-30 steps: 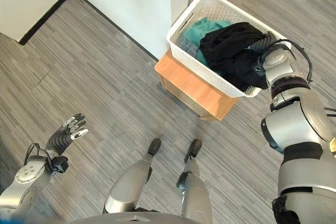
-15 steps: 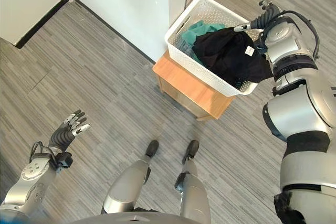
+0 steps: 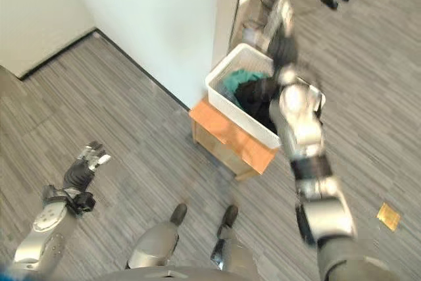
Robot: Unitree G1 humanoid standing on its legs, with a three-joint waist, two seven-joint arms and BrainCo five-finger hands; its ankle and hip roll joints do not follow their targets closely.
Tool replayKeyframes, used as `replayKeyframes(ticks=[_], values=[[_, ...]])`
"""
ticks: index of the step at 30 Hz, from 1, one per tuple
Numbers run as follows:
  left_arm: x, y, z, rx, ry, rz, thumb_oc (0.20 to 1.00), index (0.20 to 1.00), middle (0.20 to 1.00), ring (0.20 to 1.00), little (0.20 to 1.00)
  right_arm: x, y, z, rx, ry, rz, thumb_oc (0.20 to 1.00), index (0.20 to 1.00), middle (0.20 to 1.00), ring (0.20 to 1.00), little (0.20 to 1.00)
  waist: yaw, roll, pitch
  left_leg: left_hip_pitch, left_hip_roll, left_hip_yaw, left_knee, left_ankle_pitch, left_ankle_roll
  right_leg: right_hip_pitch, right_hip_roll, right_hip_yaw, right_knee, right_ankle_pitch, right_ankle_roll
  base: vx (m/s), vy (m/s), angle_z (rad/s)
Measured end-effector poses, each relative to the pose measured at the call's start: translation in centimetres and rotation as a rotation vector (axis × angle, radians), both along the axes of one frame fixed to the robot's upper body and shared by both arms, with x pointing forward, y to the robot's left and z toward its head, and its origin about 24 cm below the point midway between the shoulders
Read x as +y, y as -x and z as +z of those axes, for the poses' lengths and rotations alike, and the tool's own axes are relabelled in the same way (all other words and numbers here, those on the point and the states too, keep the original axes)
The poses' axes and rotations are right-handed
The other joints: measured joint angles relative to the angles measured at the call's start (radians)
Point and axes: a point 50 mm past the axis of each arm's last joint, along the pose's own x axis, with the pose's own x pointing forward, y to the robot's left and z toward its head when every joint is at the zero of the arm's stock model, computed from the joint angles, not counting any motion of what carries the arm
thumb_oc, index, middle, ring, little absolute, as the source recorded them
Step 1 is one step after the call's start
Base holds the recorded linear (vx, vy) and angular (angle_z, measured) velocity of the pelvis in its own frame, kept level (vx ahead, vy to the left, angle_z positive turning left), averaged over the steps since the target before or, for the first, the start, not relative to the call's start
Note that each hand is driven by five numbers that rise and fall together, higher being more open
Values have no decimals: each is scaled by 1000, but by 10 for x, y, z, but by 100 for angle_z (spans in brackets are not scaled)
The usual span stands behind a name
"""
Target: Pick up bed clothes into laundry basket.
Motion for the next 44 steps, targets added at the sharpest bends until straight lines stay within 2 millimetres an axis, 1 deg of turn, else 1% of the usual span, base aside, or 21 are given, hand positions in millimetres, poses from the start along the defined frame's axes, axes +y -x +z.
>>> replayKeyframes(ticks=[1, 2, 4, 8, 9, 10, 11, 13, 15, 17, 19, 20, 23, 24, 25, 27, 28, 31, 35, 36, 44], values=[[8, 0, 2, 11, -56, 3, 1000, 1000, 1000, 1000, 1000, -10, 23, -18, 34, -37, -21, 1000, 1000, 1000, 1000, 1000, -11, 22, -21, -26, -12, -101, 30, -14, 0, 11, 104, 272, 30, -103, -30, 29, -217, 84], [14, 2, 4, -4, -69, 37, 1000, 1000, 1000, 1000, 1000, -13, 30, -26, 58, -46, -31, 1000, 1000, 1000, 1000, 1000, 0, 17, -30, -25, -9, -130, 21, -9, -1, -1, 139, 303, 30, -116, -33, 27, -248, 139], [29, 12, 1, 3, -57, 138, 1000, 1000, 1000, 1000, 1000, -20, 40, -42, 132, -51, -30, 1000, 1000, 1000, 1000, 1000, -12, 33, -32, -36, -4, -189, -1, 9, -33, 33, 164, 251, -31, -65, -40, 22, -235, 111], [29, 34, -16, 25, 44, 271, 1000, 1000, 1000, 1000, 1000, -48, 58, -68, 249, -46, -104, 1000, 1000, 1000, 1000, 1000, 5, 38, -58, -65, 64, -80, -32, -15, -6, 133, 143, 57, -130, -41, -78, -100, -94, 141], [27, 37, -23, 58, 48, 268, 1000, 1000, 1000, 1000, 1000, -54, 59, -70, 263, -40, -124, 1000, 1000, 1000, 1000, 1000, 2, 38, -59, -86, 76, 43, -42, -33, 40, 148, 134, 6, -122, -47, -86, -239, -34, 172], [26, 36, -28, 76, 55, 269, 1000, 1000, 1000, 1000, 1000, -60, 66, -73, 274, -40, -163, 1000, 1000, 1000, 1000, 1000, -10, 17, -58, -113, 128, 279, -30, -52, 73, 166, 99, -100, -137, -49, -96, -220, -56, 230], [27, 32, -29, 79, 58, 278, 1000, 1000, 1000, 1000, 1000, -63, 73, -75, 267, -76, -207, 1000, 1000, 1000, 1000, 1000, -45, -18, -53, -154, 160, 531, 1, -47, 67, 198, 60, -194, -159, -49, -96, -175, -16, 267], [30, 37, -32, 103, 50, 303, 1000, 1000, 1000, 1000, 1000, -61, 91, -89, 273, -191, -304, 1000, 1000, 1000, 1000, 1000, -84, -82, -94, -176, 232, 887, 176, -59, 45, 232, -8, -402, -182, -64, -111, -42, 33, 293], [30, 37, -33, 113, 29, 296, 1000, 1000, 1000, 1000, 1000, -65, 103, -97, 314, -195, -335, 1000, 1000, 1000, 1000, 1000, -114, -62, -110, -125, 254, 933, 206, -70, 22, 272, -18, -502, -192, -70, -87, 41, 90, 202], [29, 43, -33, 116, 21, 304, 1000, 1000, 1000, 1000, 1000, -76, 104, -91, 310, -147, -340, 1000, 1000, 1000, 1000, 1000, -110, 20, -151, -32, 261, 886, 98, -11, 11, 255, -5, -505, -150, -92, -28, 90, 230, 86], [29, 43, -37, 129, 35, 325, 1000, 1000, 1000, 1000, 1000, -76, 95, -92, 292, -191, -368, 1000, 1000, 1000, 1000, 1000, -111, 30, -152, 25, 180, 841, -33, 47, 26, 247, -63, -507, -93, -66, -31, 65, 258, 49], [22, 38, -37, 121, 48, 318, 1000, 1000, 1000, 1000, 1000, -73, 93, -95, 301, -206, -362, 1000, 1000, 1000, 1000, 1000, -128, 38, -154, 32, 150, 782, -41, 42, 34, 201, -131, -492, 66, -69, -28, -10, 210, 79], [23, 24, -28, 83, 5, 313, 1000, 1000, 1000, 1000, 1000, -51, 87, -100, 319, -251, -286, 1000, 1000, 1000, 1000, 1000, -163, 35, -144, 54, 101, 724, -46, 34, 80, 36, -244, -333, 454, -33, -28, -12, 98, 82], [24, 19, -24, 68, -3, 308, 1000, 1000, 1000, 1000, 1000, -45, 88, -105, 337, -259, -266, 1000, 1000, 1000, 1000, 1000, -166, 26, -136, 58, 90, 711, -51, 25, 92, -11, -237, -258, 514, -48, -10, 164, -66, 92], [27, 12, -19, 54, -36, 295, 1000, 1000, 1000, 1000, 1000, -37, 88, -111, 372, -264, -227, 1000, 1000, 1000, 1000, 1000, -168, 5, -119, 70, 78, 660, -76, 26, 104, -92, -141, -107, 543, -100, -1, 241, -135, 79], [28, 13, -19, 58, -42, 297, 1000, 1000, 1000, 1000, 1000, -38, 87, -110, 367, -265, -225, 1000, 1000, 1000, 1000, 1000, -174, -1, -105, 75, 72, 631, -86, 29, 102, -142, -59, -40, 439, -124, -14, 222, -225, 76], [29, 19, -24, 79, -41, 306, 1000, 1000, 1000, 1000, 1000, -40, 87, -110, 367, -259, -228, 1000, 1000, 1000, 1000, 1000, -185, -2, -104, 75, 55, 602, -89, 27, 100, -148, -18, -16, 246, -124, -9, 137, -212, 76], [27, 20, -25, 84, -48, 317, 1000, 1000, 1000, 1000, 1000, -50, 99, -117, 401, -257, -276, 1000, 1000, 1000, 1000, 1000, -204, -17, -103, 71, 13, 513, -65, 9, 111, -121, 22, 76, 108, -98, 10, 53, -144, 104], [32, 54, -40, 138, -5, 426, 1000, 1000, 1000, 1000, 1000, -45, 95, -117, 415, -234, -212, 1000, 1000, 1000, 1000, 1000, -146, -37, -124, 97, 9, 508, -89, 11, 120, -74, 37, -1, 41, -61, -33, 71, -156, 29], [31, 62, -46, 165, 17, 438, 1000, 1000, 1000, 1000, 1000, -45, 90, -115, 404, -234, -201, 1000, 1000, 1000, 1000, 1000, -129, -46, -127, 96, 6, 474, -90, 12, 120, 8, 27, -23, -50, 17, -42, 15, -136, 50], [9, 56, -58, 191, 109, 402, 1000, 1000, 1000, 1000, 1000, -45, 77, -108, 384, -192, -160, 1000, 1000, 1000, 1000, 1000, -100, -48, -129, 130, 51, 400, -113, 16, 82, 162, 73, -124, -241, 66, -48, 28, -63, 37]])
